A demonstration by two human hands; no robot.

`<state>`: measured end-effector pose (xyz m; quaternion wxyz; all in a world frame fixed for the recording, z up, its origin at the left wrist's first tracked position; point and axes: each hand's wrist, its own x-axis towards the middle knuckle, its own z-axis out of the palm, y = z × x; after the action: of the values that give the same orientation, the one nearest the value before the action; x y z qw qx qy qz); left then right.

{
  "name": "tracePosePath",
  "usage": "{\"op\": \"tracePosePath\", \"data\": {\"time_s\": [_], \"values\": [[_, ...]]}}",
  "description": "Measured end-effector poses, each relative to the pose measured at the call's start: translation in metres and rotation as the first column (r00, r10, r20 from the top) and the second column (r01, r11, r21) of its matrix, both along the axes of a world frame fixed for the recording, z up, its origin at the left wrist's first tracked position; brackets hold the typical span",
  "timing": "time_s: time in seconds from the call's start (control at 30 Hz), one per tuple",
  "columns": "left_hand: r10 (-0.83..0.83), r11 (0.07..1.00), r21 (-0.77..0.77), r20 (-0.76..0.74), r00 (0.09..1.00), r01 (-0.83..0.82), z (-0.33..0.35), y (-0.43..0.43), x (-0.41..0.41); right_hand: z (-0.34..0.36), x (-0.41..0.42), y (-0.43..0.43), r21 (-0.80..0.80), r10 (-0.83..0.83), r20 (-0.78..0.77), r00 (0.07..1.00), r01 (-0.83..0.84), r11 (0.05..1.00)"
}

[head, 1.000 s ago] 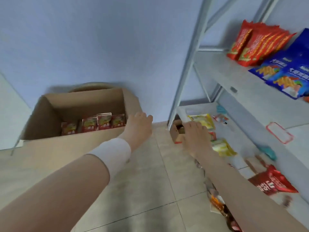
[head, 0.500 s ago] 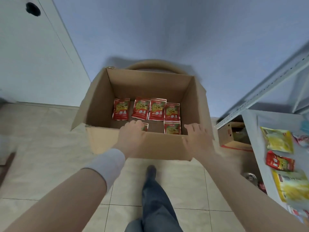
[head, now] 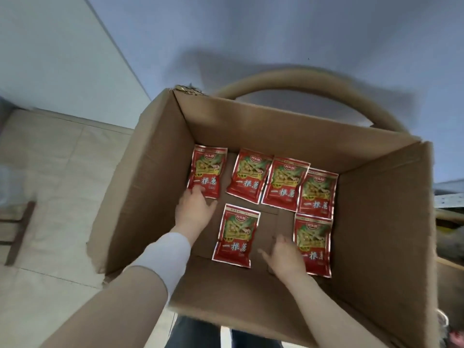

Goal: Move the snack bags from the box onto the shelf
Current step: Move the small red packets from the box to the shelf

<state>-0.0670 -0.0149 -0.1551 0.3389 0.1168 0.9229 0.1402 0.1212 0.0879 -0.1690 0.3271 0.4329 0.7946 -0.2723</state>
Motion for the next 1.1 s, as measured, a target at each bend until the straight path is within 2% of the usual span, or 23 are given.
{"op": "tracePosePath", "data": {"time_s": [0.07, 0.13, 0.23, 0.4, 0.57, 0.67, 0.77, 0.9, 1.0, 1.1], "values": [[0.106, 0.994, -0.022, 0.017, 0.994, -0.106, -0.042, 0.013, -0.028, -0.041, -0.019, -0.007, -0.122, -0.215, 0.083, 0.973, 0.224, 0.967], [0.191, 0.981, -0.031, 0.034, 0.981, -0.19, -0.082, 0.026, -0.049, -0.08, -0.033, -0.017, -0.184, -0.403, 0.162, 0.901, 0.429, 0.884], [0.255, 0.967, -0.022, 0.038, 0.966, -0.255, -0.133, 0.042, -0.066, -0.125, -0.047, -0.033, -0.128, -0.58, 0.229, 0.782, 0.615, 0.778], [0.215, 0.97, -0.097, -0.088, 0.973, -0.223, -0.173, 0.048, -0.064, -0.144, -0.052, -0.05, -0.004, -0.597, 0.225, 0.77, 0.613, 0.79], [0.325, 0.945, 0.058, -0.061, 0.944, -0.322, -0.171, 0.048, -0.067, -0.147, -0.049, -0.043, -0.061, -0.685, 0.19, 0.704, 0.704, 0.707], [0.387, 0.909, 0.14, 0.063, 0.92, -0.392, -0.171, 0.048, -0.075, -0.149, -0.045, -0.038, -0.035, -0.691, 0.167, 0.703, 0.705, 0.709], [0.364, 0.905, 0.152, 0.206, 0.909, -0.397, -0.168, 0.046, -0.081, -0.147, -0.045, -0.036, -0.033, -0.739, 0.134, 0.66, 0.748, 0.662], [0.365, 0.875, 0.184, 0.358, 0.859, -0.448, -0.158, 0.041, -0.083, -0.143, -0.039, -0.03, -0.156, -0.795, 0.112, 0.596, 0.801, 0.578], [0.336, 0.879, 0.208, 0.368, 0.867, -0.429, -0.14, 0.035, -0.08, -0.131, -0.027, -0.02, -0.318, -0.791, 0.13, 0.598, 0.781, 0.538], [0.306, 0.869, 0.251, 0.407, 0.861, -0.427, -0.111, 0.027, -0.074, -0.101, -0.021, 0.0, -0.404, -0.81, 0.088, 0.58, 0.764, 0.503]]}}
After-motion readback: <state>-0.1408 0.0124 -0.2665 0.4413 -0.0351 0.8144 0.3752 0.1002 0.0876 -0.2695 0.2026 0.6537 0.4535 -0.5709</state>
